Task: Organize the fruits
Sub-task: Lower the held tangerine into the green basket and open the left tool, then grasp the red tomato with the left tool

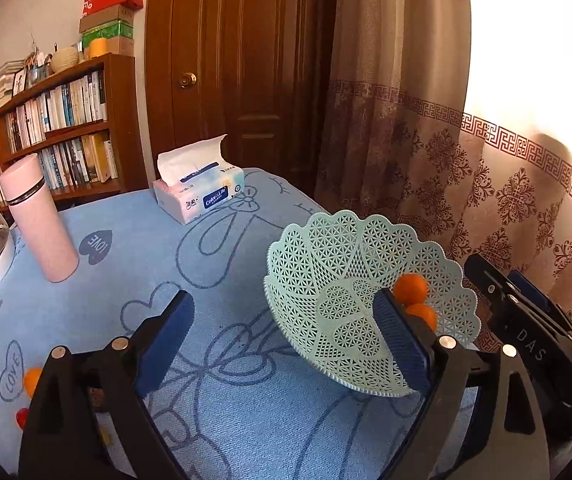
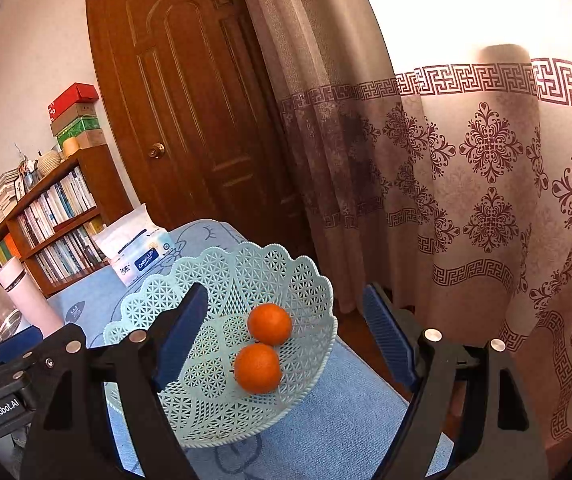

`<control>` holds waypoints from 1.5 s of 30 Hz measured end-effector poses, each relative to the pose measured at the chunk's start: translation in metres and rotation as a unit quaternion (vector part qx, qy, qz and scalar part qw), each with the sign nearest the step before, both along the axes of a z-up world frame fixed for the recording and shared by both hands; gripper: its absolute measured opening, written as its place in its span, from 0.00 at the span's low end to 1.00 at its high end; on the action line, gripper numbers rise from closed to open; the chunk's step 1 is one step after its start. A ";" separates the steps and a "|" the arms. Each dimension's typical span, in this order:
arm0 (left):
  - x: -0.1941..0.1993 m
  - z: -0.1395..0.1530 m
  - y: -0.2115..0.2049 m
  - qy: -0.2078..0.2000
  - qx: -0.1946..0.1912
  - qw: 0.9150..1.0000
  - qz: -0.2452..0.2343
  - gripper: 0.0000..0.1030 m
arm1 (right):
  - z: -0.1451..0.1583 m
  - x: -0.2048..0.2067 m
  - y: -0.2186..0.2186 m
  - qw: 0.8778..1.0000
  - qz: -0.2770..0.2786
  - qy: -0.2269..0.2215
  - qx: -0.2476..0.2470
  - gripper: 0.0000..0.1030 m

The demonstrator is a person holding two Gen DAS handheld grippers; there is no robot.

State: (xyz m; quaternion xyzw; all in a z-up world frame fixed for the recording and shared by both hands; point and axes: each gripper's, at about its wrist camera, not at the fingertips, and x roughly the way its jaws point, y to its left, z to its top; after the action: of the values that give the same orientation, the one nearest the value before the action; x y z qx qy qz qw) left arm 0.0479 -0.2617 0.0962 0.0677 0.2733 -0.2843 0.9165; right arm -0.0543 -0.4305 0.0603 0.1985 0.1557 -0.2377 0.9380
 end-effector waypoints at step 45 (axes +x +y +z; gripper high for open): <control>-0.010 0.023 0.230 -0.005 -0.049 0.961 0.271 0.91 | -0.029 0.036 0.010 0.987 0.121 0.065 0.079 0.87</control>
State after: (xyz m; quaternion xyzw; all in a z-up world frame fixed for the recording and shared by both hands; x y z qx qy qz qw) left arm 0.0378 -0.0317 0.1193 -0.0520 0.2625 -0.0381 0.9628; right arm -0.0178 -0.4202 0.0317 0.2356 0.2570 -0.1223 0.9293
